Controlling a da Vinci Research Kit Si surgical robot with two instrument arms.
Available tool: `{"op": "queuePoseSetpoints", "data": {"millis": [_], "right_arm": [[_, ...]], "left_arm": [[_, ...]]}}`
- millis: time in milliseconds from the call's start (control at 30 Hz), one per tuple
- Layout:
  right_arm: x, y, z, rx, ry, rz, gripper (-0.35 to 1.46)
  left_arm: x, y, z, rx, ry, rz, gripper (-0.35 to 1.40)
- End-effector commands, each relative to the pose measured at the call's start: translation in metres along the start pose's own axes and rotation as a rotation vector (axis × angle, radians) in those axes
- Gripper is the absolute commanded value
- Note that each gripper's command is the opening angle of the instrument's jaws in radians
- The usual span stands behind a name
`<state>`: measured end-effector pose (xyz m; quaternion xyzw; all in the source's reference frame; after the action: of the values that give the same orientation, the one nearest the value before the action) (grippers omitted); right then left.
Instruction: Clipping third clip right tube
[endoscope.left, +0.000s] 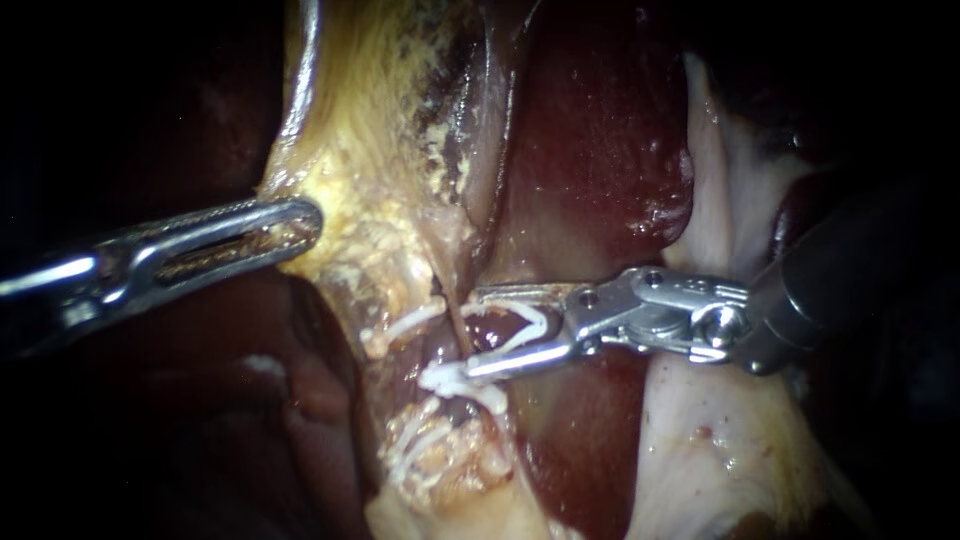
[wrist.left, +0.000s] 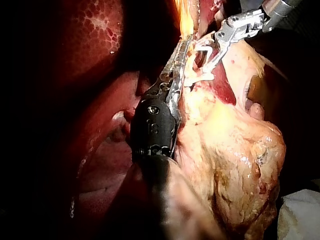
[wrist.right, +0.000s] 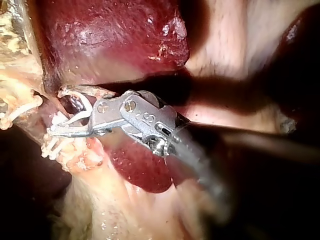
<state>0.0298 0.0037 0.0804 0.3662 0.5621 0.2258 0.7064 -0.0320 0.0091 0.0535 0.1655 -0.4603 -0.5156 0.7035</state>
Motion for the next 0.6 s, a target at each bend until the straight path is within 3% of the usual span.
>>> {"op": "queuePoseSetpoints", "data": {"millis": [33, 133, 400, 600], "right_arm": [[0.0000, 0.0000, 0.0001, 0.010, 0.014, 0.009, 0.59], [0.0002, 0.0000, 0.0005, 0.059, 0.041, 0.071, 0.58], [0.0008, -0.0004, 0.0008, 0.179, 0.104, 0.133, 0.55], [0.0011, -0.0009, 0.0018, 0.245, 0.104, 0.184, 0.53]], "left_arm": [[0.0000, 0.0002, 0.0000, 0.000, 0.000, 0.000, -0.35], [-0.0001, 0.0009, -0.0001, -0.003, -0.001, 0.000, -0.35], [-0.0005, 0.0033, -0.0003, -0.019, -0.006, 0.000, -0.35], [-0.0005, 0.0042, -0.0002, -0.024, -0.007, 0.000, -0.35]]}}
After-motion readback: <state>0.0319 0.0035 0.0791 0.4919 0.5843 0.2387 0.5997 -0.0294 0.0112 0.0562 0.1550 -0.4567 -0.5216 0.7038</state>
